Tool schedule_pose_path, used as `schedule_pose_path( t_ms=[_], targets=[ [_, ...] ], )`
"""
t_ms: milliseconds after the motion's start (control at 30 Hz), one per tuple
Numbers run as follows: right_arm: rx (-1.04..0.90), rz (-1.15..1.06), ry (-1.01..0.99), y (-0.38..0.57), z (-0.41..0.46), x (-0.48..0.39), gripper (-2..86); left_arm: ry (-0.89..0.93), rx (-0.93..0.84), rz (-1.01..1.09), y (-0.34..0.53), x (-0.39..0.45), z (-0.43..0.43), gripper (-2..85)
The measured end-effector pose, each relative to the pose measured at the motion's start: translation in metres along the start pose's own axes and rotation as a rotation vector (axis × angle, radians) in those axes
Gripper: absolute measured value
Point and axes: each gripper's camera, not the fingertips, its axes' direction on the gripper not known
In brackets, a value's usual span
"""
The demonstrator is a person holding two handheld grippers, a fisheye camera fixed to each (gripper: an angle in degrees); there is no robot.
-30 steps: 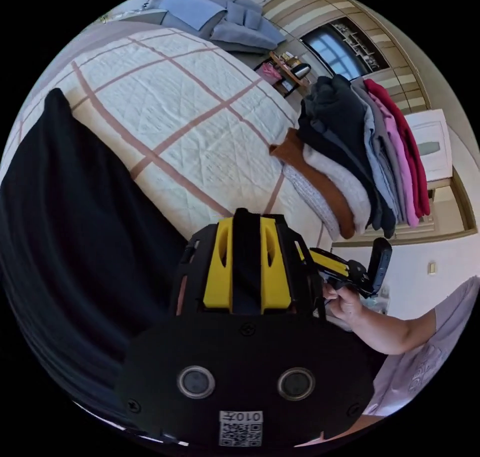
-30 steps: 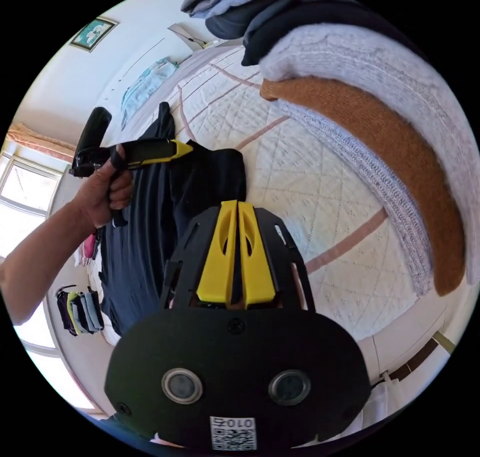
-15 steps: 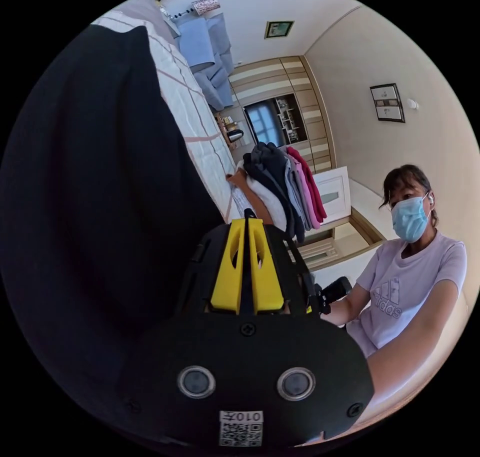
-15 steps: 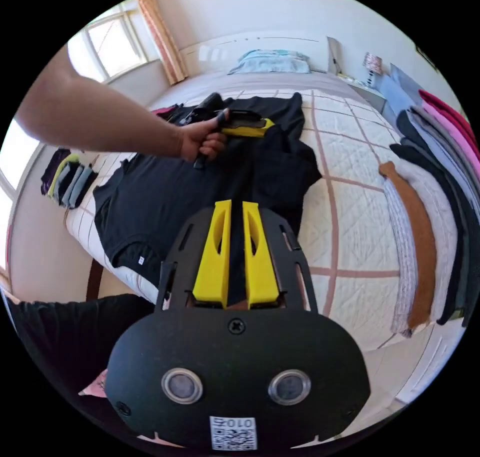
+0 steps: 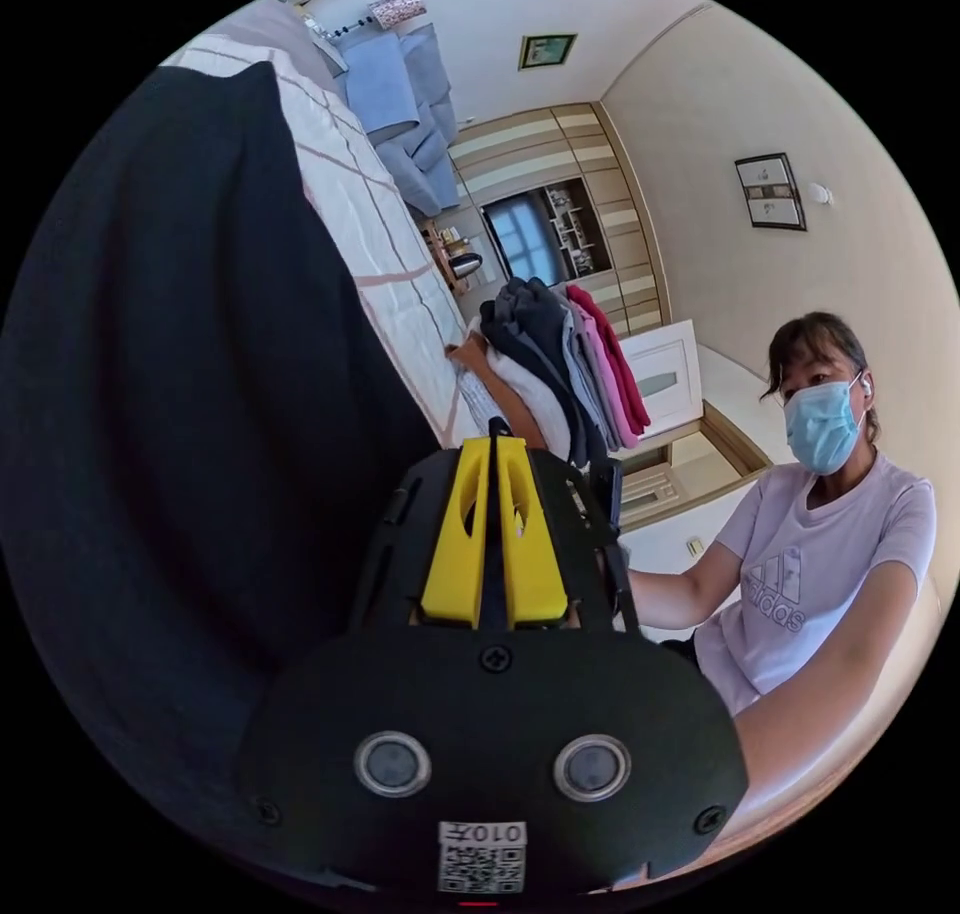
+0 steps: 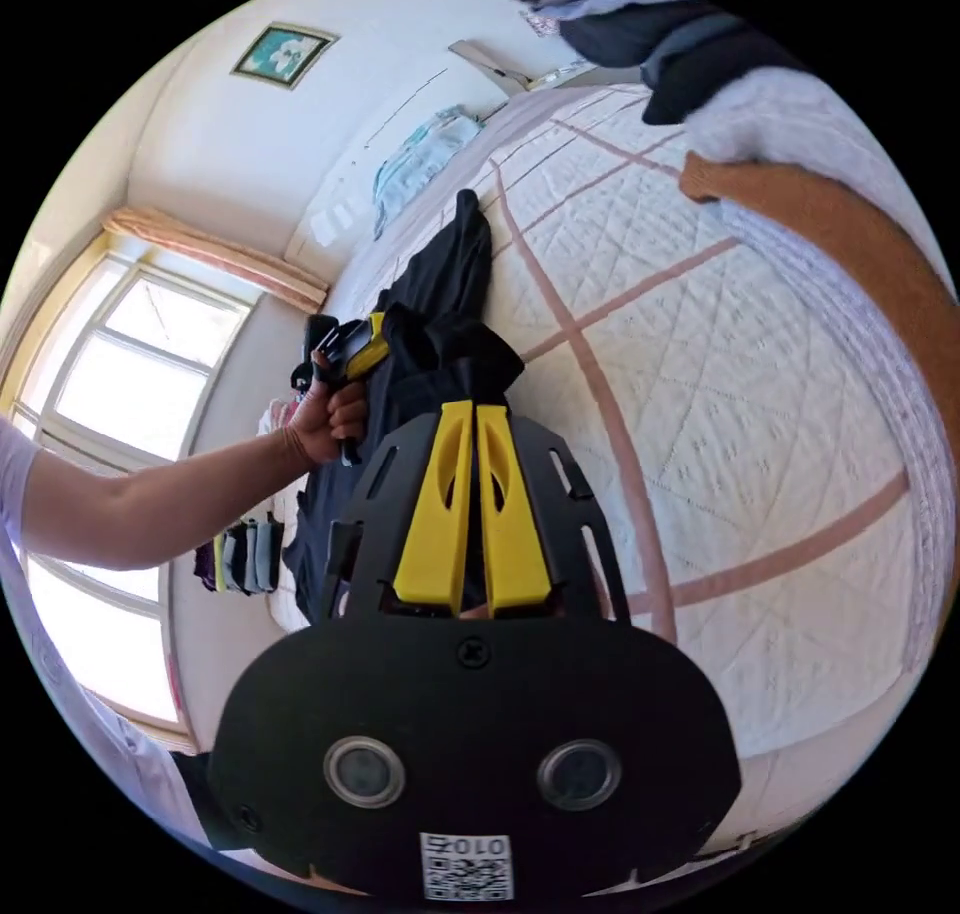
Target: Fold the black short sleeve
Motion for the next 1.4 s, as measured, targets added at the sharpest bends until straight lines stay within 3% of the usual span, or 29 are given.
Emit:
schedule_pose_path(
  t_ms=[233, 600, 767, 900, 1000, 1067, 1200, 1400],
  targets=[
    [0.218, 0.082, 0.212, 0.017, -0.079, 0.016, 1.8, -0.072, -0.258, 0.22, -0.076, 0.053, 0.072, 0.0],
    [0.025, 0.195, 0.475, 0.01, -0.058, 0.052, 2.0, -0.385, -0.527, 0.145, -0.089, 0.021, 0.199, 0.1],
    [0.015, 0.178, 0.472, -0.002, -0.046, 0.065, 1.9, -0.371, -0.416, 0.099, -0.069, 0.009, 0.19, 0.9],
    [0.066, 0.131, 0.505, -0.008, -0.054, 0.062, 1.9, -0.295, -0.205, 0.181, -0.053, 0.042, 0.154, 2.6],
    [0.182, 0.079, 0.597, -0.001, -0.073, 0.045, 2.7, -0.393, -0.073, 0.262, -0.015, 0.088, 0.112, 3.2],
    [0.143, 0.043, 0.518, 0.006, -0.08, 0.035, 3.6, -0.477, -0.018, 0.249, 0.027, 0.108, 0.09, 3.2],
    [-0.059, 0.036, 0.301, 0.015, -0.062, 0.028, 4.6, -0.711, -0.015, 0.017, 0.16, 0.125, 0.052, 2.4],
    [-0.18, 0.121, 0.167, 0.001, -0.029, 0.026, 4.8, -0.737, 0.076, -0.617, 0.369, 0.123, -0.022, 1.8]
  ],
)
